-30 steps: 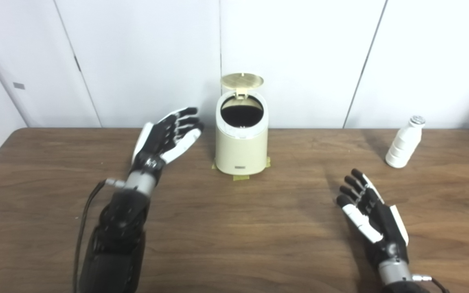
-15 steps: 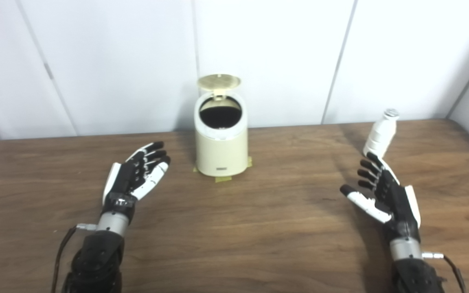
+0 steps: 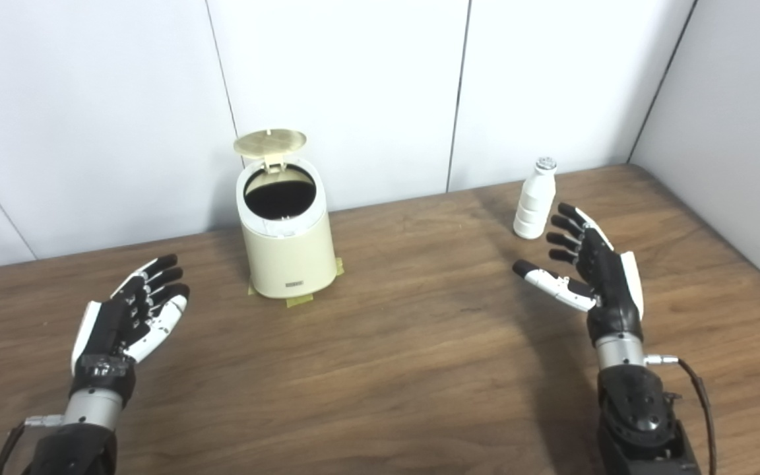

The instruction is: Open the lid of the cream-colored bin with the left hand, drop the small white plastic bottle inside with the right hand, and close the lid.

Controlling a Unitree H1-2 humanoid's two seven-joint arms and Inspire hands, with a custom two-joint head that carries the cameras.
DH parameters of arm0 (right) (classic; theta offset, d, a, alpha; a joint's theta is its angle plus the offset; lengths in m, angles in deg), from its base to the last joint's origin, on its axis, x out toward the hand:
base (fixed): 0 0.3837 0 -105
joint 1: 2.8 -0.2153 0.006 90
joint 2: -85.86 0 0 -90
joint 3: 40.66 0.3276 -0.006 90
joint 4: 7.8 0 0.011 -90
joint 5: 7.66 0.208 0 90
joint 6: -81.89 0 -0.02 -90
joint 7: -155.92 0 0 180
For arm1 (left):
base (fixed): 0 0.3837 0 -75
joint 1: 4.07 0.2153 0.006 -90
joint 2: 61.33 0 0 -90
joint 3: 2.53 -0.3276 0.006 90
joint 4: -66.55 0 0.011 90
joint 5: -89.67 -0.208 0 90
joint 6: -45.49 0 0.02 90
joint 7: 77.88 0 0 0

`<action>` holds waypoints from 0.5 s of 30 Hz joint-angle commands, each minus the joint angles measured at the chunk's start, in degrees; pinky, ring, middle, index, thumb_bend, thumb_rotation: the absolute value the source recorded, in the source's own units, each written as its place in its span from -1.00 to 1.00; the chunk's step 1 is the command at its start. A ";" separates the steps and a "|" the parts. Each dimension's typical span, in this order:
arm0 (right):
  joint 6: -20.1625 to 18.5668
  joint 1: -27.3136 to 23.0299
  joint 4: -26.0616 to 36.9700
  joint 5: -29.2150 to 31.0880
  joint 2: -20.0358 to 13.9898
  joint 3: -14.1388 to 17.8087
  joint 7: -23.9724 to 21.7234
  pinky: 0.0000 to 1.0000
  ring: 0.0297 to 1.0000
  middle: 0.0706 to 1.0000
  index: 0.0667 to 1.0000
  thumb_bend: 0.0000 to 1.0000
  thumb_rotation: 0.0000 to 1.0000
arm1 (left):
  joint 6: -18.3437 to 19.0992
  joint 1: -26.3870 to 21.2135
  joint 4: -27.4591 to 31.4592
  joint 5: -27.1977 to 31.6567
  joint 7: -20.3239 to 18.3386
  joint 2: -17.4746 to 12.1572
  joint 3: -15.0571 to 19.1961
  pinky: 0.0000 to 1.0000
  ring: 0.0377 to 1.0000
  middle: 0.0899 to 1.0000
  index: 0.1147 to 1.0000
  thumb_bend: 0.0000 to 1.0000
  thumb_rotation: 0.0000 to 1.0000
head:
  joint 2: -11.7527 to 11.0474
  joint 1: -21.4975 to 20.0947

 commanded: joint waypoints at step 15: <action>-3.28 -9.45 -4.01 -7.37 -8.33 1.27 2.98 0.47 0.69 0.74 0.74 0.60 -0.65 | 1.12 -0.57 2.84 -1.41 0.12 -2.26 -1.12 0.72 0.59 0.58 0.67 -0.39 -0.57 | 0.80 0.29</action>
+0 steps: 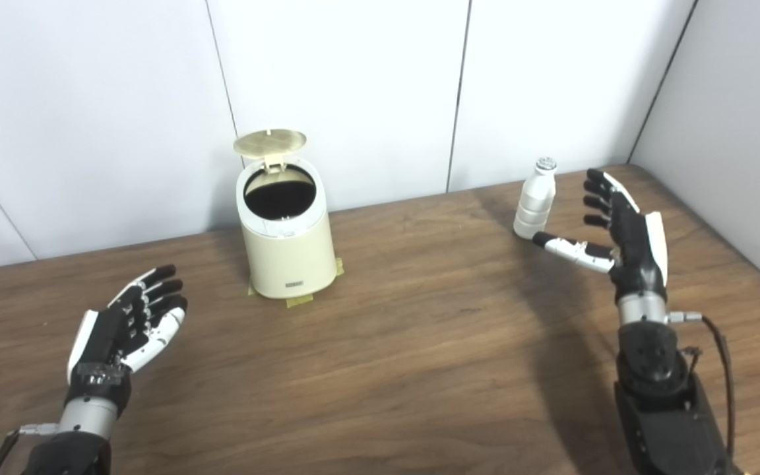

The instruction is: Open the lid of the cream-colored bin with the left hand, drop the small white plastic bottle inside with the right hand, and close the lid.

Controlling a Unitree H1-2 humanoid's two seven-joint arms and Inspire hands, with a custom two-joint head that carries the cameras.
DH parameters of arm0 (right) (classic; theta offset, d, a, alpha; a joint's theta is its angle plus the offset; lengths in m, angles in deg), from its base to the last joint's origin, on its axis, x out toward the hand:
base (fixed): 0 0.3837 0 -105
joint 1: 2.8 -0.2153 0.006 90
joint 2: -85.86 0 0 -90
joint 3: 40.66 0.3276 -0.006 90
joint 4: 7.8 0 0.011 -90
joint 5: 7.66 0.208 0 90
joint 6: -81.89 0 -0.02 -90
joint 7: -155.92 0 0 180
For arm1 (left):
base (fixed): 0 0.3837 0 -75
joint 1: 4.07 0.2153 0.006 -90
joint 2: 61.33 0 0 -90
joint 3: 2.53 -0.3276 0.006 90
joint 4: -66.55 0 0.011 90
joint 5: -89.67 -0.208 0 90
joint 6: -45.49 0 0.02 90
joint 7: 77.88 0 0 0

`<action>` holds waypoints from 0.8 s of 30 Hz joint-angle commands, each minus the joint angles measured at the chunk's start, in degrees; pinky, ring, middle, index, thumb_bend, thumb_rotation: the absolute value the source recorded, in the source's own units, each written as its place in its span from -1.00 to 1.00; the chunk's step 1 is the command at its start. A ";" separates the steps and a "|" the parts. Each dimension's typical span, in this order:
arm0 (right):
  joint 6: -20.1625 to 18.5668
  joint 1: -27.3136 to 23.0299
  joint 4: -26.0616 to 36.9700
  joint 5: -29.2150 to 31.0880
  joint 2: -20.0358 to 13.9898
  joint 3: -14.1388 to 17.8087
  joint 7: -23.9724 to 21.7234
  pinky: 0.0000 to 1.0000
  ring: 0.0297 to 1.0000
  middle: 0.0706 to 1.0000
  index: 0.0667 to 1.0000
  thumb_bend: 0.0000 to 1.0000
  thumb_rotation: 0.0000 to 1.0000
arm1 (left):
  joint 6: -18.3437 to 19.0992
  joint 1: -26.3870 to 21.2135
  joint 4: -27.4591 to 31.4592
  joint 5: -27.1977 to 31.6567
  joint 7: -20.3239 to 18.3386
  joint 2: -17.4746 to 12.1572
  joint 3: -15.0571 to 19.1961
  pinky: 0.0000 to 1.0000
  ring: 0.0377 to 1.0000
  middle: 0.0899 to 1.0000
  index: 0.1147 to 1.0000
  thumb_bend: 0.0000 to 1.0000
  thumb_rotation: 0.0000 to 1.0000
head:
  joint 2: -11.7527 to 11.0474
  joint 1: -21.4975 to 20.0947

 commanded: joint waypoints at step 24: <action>-4.01 -18.03 -19.53 -6.82 -12.65 -7.39 -0.66 0.58 0.78 0.80 0.78 0.83 -0.58 | 3.62 -0.73 6.86 -0.79 -0.28 -1.86 0.04 0.68 0.61 0.60 0.62 -0.44 -0.80 | 0.77 1.54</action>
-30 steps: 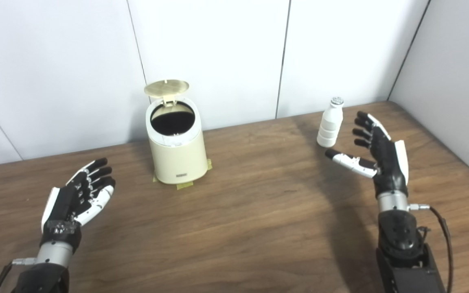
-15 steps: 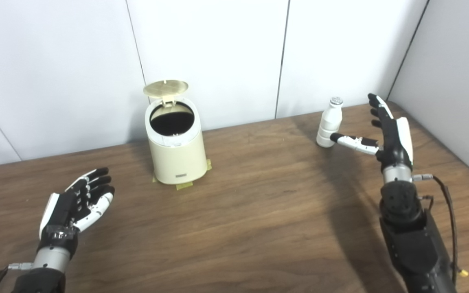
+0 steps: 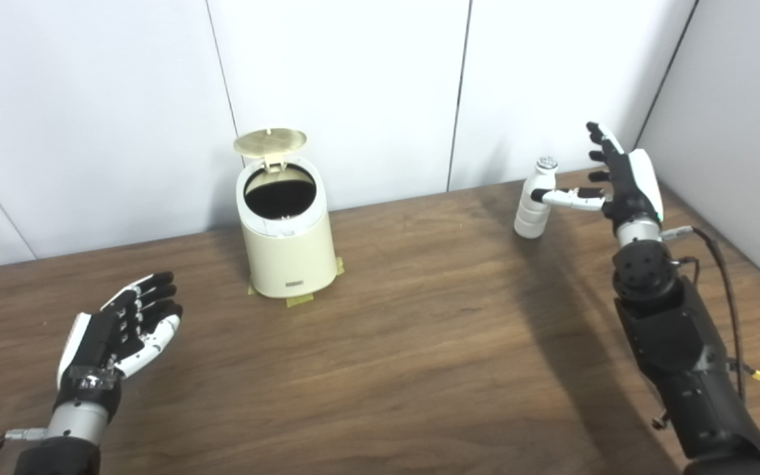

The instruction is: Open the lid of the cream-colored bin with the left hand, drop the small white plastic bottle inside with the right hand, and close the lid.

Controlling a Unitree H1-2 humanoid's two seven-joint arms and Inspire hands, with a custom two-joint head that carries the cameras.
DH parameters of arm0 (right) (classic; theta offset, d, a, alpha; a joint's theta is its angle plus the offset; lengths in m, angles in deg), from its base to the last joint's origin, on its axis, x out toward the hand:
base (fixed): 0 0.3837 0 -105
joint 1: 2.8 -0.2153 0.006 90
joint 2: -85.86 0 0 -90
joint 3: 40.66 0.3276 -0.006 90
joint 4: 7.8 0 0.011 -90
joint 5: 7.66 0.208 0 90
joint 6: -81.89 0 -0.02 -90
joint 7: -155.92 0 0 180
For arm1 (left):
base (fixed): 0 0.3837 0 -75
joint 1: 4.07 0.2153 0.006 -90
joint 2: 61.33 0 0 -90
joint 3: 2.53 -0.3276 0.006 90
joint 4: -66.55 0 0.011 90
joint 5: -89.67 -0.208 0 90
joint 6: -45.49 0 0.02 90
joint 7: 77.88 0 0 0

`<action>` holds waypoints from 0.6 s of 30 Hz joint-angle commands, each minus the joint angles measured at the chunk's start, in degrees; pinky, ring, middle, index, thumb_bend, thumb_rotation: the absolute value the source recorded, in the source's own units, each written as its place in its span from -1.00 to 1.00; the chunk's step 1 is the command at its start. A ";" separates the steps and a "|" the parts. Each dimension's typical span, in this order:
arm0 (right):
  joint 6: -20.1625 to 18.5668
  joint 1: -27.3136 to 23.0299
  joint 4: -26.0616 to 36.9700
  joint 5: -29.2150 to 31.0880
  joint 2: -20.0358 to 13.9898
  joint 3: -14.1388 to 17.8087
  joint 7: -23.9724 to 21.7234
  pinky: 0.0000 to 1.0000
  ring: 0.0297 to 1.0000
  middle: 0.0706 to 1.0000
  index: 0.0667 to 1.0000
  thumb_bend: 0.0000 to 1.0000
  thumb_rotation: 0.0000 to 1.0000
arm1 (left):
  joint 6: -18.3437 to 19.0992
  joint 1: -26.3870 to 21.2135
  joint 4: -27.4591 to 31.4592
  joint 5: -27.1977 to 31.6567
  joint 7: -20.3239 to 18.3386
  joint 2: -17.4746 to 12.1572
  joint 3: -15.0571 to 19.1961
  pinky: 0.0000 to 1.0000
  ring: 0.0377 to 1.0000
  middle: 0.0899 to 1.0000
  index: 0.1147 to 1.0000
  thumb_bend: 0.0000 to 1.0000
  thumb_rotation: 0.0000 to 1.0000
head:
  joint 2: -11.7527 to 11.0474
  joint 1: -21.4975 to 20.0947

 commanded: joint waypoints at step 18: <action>3.99 -7.15 -6.59 0.38 -0.62 -2.99 3.11 0.39 0.62 0.69 0.66 0.71 -0.80 | -0.97 -1.42 2.61 0.54 -0.08 -0.77 -0.06 0.65 0.62 0.62 0.63 -0.42 -0.80 | 0.43 0.26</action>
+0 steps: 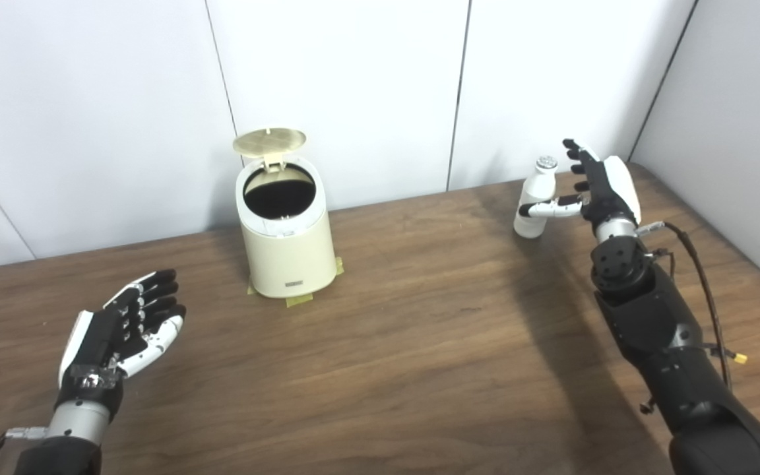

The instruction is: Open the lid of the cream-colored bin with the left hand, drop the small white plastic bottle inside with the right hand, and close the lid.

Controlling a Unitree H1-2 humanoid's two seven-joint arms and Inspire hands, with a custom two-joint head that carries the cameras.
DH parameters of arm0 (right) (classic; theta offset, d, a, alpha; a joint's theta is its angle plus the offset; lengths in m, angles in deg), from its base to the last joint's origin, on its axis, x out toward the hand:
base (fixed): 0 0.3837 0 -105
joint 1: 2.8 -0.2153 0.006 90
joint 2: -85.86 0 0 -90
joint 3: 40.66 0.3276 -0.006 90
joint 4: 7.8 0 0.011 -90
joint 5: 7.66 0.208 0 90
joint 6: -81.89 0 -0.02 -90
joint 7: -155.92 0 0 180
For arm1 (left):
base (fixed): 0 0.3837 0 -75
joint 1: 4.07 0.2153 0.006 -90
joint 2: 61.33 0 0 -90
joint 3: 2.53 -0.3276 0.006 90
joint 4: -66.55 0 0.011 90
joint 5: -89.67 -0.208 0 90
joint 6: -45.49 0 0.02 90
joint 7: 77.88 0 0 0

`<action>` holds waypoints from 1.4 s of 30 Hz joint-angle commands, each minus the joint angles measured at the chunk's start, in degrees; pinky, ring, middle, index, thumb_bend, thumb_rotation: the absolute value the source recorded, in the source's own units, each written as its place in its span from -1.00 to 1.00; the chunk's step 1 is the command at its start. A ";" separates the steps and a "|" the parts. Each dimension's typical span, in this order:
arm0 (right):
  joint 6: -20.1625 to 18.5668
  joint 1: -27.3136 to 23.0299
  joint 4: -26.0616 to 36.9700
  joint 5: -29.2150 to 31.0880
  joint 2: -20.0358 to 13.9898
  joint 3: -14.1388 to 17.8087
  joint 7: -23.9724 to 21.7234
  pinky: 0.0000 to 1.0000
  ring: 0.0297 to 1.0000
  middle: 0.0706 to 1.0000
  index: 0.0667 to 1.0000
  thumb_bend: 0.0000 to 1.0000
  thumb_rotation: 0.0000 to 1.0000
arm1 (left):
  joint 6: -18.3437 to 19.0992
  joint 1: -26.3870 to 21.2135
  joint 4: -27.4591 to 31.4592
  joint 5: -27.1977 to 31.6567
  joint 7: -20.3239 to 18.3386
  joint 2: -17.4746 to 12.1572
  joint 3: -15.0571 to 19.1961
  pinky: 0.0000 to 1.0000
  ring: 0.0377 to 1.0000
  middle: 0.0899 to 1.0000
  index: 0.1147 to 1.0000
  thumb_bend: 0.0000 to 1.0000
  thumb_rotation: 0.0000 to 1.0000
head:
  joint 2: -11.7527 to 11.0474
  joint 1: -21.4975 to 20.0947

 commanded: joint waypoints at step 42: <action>11.09 -2.83 -6.98 0.85 2.98 1.55 11.86 -0.16 -0.16 -0.10 -0.08 0.04 -1.00 | -2.69 -0.63 1.70 1.08 -0.75 -1.40 0.72 0.62 0.63 0.61 0.57 -0.36 -0.76 | 1.09 0.35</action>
